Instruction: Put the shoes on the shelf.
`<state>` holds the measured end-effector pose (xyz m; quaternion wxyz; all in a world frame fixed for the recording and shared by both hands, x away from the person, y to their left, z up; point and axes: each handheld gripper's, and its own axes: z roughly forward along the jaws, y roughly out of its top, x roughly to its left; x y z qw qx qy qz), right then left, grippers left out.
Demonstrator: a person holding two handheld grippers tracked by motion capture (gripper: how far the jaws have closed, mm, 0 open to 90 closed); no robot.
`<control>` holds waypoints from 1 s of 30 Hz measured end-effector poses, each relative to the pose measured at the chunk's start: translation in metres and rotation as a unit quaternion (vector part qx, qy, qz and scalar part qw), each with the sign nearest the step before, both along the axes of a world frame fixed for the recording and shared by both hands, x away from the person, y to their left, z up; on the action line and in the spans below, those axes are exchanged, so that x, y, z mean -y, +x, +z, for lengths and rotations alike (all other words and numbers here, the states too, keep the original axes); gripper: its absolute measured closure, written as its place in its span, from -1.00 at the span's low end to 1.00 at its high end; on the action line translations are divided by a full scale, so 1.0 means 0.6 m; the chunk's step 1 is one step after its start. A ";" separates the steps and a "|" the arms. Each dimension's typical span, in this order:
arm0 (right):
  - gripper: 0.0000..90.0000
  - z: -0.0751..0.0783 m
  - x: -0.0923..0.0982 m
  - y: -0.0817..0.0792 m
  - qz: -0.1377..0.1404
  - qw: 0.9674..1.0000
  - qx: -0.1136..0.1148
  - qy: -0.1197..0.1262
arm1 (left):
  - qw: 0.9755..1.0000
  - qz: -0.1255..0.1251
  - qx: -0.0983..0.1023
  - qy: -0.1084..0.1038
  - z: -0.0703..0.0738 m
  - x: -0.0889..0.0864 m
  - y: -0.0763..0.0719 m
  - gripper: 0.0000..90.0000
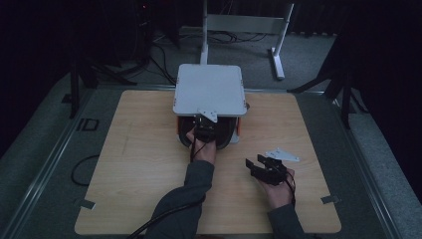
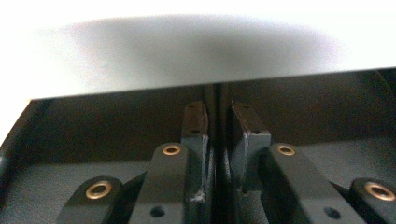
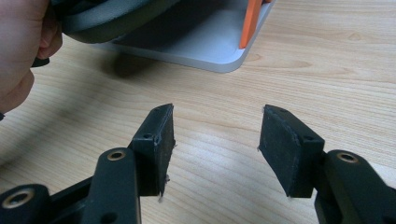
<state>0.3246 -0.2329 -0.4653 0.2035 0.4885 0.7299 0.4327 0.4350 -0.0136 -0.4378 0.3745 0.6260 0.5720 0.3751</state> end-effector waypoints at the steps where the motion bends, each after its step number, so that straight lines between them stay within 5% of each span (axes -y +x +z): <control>1: -0.01 0.000 0.000 0.000 0.000 1.000 -0.001 0.000 | 1.000 0.002 -0.001 0.002 0.001 0.001 0.001 0.71; 24: 0.00 0.001 0.008 -0.004 -0.005 1.000 0.004 0.006 | 1.000 0.025 0.014 0.001 -0.010 0.018 0.022 0.71; 30: 0.00 0.000 0.010 -0.005 -0.005 1.000 0.003 0.005 | 1.000 0.014 -0.008 -0.008 -0.030 0.013 0.031 0.54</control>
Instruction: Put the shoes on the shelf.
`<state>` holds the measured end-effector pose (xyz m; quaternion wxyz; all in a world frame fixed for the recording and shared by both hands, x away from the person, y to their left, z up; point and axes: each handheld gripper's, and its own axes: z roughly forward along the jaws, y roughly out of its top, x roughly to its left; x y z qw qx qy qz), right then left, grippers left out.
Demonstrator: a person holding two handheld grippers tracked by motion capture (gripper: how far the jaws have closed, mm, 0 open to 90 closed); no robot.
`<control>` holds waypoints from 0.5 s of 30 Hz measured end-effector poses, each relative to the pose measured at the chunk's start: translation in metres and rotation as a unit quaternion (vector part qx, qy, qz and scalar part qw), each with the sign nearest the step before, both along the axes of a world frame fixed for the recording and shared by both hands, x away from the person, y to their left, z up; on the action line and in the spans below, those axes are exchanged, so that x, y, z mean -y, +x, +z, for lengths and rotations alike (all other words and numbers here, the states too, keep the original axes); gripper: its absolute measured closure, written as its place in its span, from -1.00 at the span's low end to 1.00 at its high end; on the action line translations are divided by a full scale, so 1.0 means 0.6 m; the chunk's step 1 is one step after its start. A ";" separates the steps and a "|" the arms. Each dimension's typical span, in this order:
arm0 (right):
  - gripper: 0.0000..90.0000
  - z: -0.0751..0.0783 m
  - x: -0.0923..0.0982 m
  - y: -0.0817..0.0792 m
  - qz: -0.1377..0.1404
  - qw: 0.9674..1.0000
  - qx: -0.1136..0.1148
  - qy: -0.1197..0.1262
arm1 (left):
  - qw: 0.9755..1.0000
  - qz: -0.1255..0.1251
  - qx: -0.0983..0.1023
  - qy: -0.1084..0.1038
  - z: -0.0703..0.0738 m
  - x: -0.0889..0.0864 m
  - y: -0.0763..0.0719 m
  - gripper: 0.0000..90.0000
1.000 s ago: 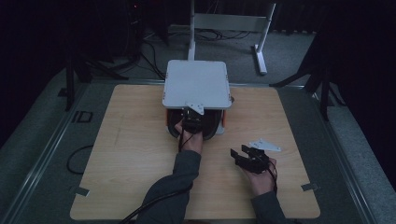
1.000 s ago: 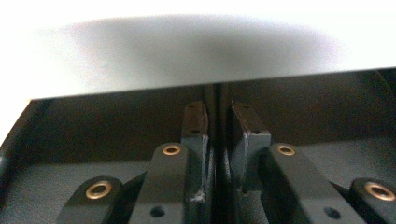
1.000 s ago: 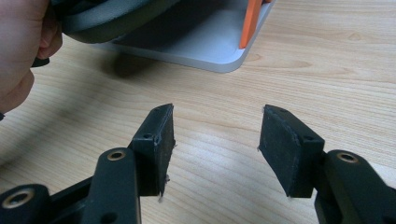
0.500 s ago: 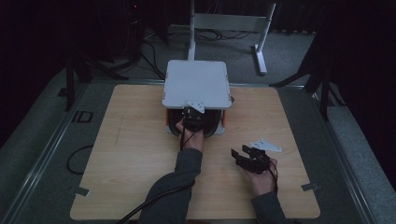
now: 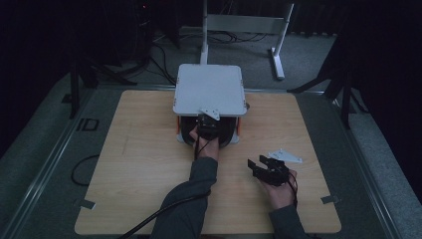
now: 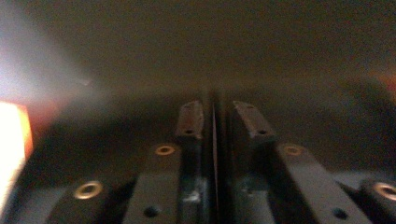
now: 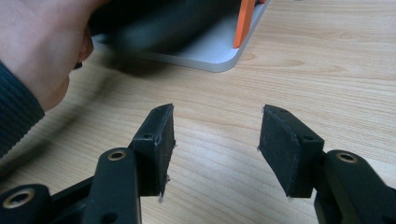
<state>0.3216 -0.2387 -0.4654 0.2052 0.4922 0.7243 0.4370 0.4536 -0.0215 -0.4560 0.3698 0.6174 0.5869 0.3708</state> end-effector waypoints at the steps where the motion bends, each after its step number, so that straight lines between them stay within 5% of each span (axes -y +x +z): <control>1: 0.00 0.000 0.000 0.000 0.000 1.000 -0.001 0.000 | 1.000 -0.003 -0.003 0.000 -0.004 0.000 -0.001 0.45; 7: 0.00 -0.001 -0.002 -0.001 0.001 1.000 0.000 -0.002 | 1.000 -0.023 -0.001 -0.007 -0.003 -0.007 -0.026 0.26; 15: -0.01 -0.004 -0.004 -0.001 0.002 1.000 -0.001 -0.009 | 0.998 -0.049 0.027 -0.008 0.013 -0.046 -0.093 0.03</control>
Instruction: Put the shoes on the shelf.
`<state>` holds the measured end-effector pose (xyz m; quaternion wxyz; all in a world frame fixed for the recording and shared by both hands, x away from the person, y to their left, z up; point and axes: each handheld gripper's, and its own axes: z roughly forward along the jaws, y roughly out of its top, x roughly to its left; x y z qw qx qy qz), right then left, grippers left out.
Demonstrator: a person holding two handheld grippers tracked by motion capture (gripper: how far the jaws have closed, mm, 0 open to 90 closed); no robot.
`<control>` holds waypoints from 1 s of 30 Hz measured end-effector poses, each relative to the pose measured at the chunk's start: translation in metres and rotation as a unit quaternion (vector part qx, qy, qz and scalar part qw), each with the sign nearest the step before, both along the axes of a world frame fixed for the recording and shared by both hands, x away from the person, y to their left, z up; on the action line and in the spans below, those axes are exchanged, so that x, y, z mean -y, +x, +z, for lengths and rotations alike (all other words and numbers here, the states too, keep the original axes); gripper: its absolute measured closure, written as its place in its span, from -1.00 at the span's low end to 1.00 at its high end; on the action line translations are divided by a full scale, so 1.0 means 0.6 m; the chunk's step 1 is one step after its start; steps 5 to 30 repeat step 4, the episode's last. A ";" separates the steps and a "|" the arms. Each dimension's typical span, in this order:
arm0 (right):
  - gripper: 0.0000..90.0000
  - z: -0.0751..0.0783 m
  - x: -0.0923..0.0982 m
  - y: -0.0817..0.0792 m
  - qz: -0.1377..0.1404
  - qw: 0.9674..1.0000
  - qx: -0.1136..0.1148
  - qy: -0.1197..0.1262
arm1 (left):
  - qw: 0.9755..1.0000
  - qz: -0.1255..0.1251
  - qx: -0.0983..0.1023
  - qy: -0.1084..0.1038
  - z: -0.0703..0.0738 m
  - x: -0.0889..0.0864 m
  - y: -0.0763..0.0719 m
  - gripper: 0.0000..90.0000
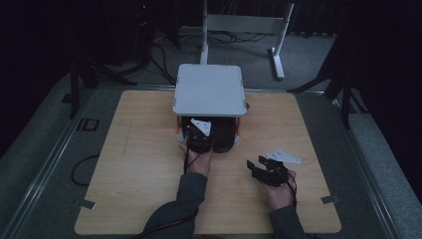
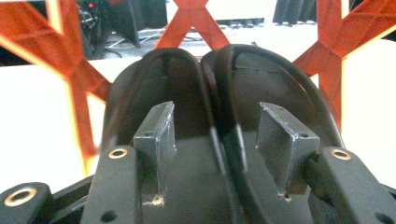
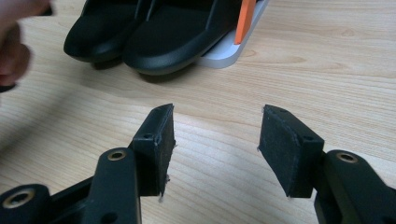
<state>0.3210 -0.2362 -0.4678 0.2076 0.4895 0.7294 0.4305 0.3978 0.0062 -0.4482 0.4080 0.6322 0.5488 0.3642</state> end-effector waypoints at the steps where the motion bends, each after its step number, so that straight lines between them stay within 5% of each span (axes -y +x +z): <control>1: -0.01 0.000 0.000 0.000 0.000 1.000 0.000 0.000 | 1.000 -0.007 0.001 -0.003 0.003 -0.006 -0.006 0.03; 4: -0.01 0.000 -0.001 0.000 0.001 1.000 0.002 -0.002 | 1.000 -0.026 0.003 -0.005 0.012 -0.026 -0.029 0.01; 30: -0.01 0.000 -0.001 0.000 0.001 1.000 0.002 -0.002 | 1.000 -0.026 0.003 -0.005 0.012 -0.026 -0.029 0.01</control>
